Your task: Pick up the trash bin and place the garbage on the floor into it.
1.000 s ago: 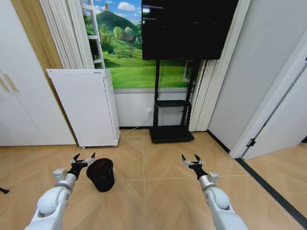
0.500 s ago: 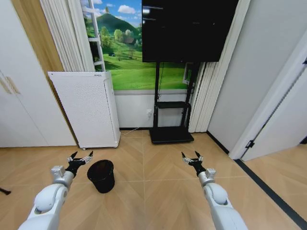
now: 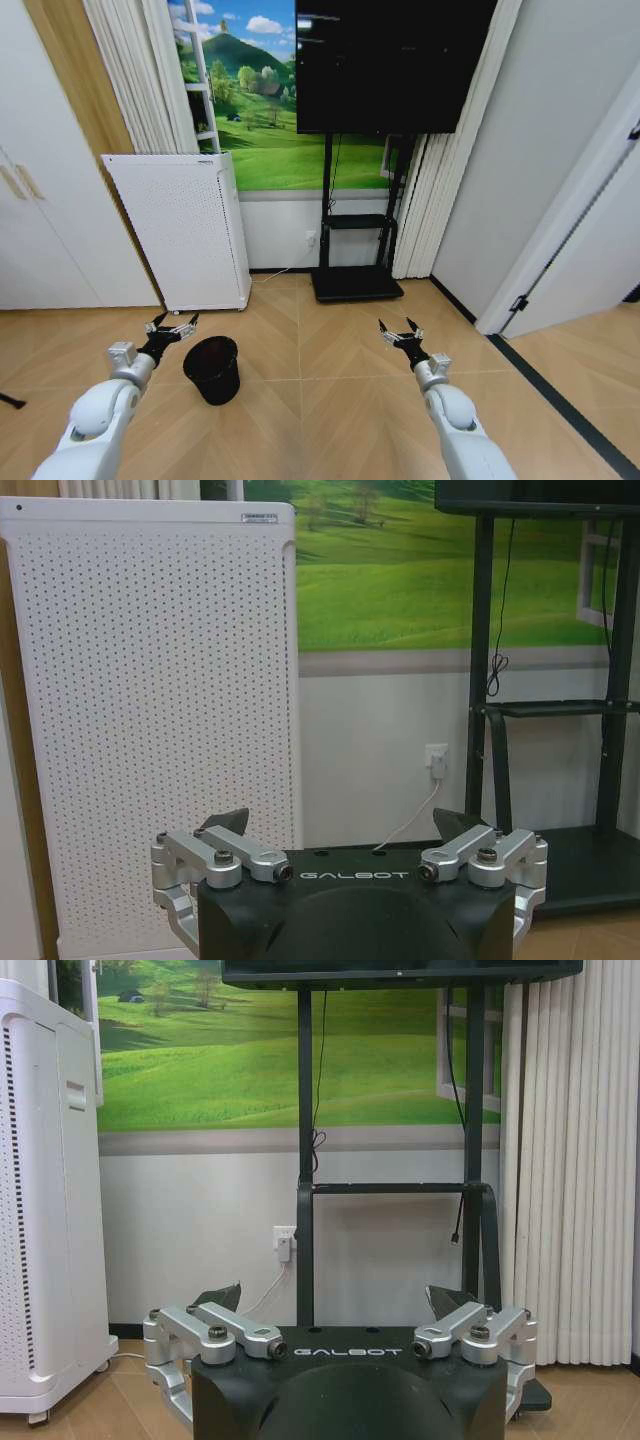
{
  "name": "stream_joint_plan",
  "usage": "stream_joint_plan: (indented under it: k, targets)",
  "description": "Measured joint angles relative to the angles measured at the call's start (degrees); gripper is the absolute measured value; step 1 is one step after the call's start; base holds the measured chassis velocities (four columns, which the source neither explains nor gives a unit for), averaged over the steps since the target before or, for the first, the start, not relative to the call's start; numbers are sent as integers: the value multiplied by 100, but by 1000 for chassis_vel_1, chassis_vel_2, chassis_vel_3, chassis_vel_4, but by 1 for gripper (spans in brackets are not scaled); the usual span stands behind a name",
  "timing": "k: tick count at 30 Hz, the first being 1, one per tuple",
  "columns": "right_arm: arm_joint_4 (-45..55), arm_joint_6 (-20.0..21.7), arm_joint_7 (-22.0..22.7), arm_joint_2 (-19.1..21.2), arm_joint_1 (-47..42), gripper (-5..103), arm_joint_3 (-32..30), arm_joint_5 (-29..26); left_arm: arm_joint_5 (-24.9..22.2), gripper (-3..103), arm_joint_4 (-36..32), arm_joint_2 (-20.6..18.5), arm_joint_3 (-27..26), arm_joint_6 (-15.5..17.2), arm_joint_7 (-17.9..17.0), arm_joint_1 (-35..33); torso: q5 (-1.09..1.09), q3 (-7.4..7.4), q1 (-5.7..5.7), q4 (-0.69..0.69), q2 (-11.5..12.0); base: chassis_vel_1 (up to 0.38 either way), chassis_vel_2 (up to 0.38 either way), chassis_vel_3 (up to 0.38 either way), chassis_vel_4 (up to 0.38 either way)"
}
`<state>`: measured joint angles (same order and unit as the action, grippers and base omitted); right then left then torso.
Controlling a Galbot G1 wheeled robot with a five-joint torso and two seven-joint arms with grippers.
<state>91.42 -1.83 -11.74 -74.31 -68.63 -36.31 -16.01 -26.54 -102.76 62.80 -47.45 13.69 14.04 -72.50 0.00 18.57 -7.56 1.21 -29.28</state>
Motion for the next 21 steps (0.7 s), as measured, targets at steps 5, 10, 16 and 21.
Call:
stream_joint_plan:
  k: [5, 10, 16, 21]
  targets:
    - [4, 13, -6, 1, -10, 100, 8, 3, -13, 100, 27, 23, 8, 2, -35, 36, 0, 77, -51, 0, -127, 0, 0, 0, 0]
    - [13, 31, -59, 33, 1, 100, 23, -52, -111, 100, 50, 44, 12, 49, -106, 23, 0, 156, -107, 0, -264, 0, 0, 0, 0]
    - [-39, 31, -78, 40, 46, 100, 50, -95, -397, 100, 153, 69, 14, 48, 14, 102, 1, 220, -152, -1, -372, 0, 0, 0, 0]
    - [-55, 30, -67, 36, 44, 100, 72, -95, -679, 100, 294, 130, 51, 18, 107, 185, 0, 294, -202, 0, -498, 0, 0, 0, 0]
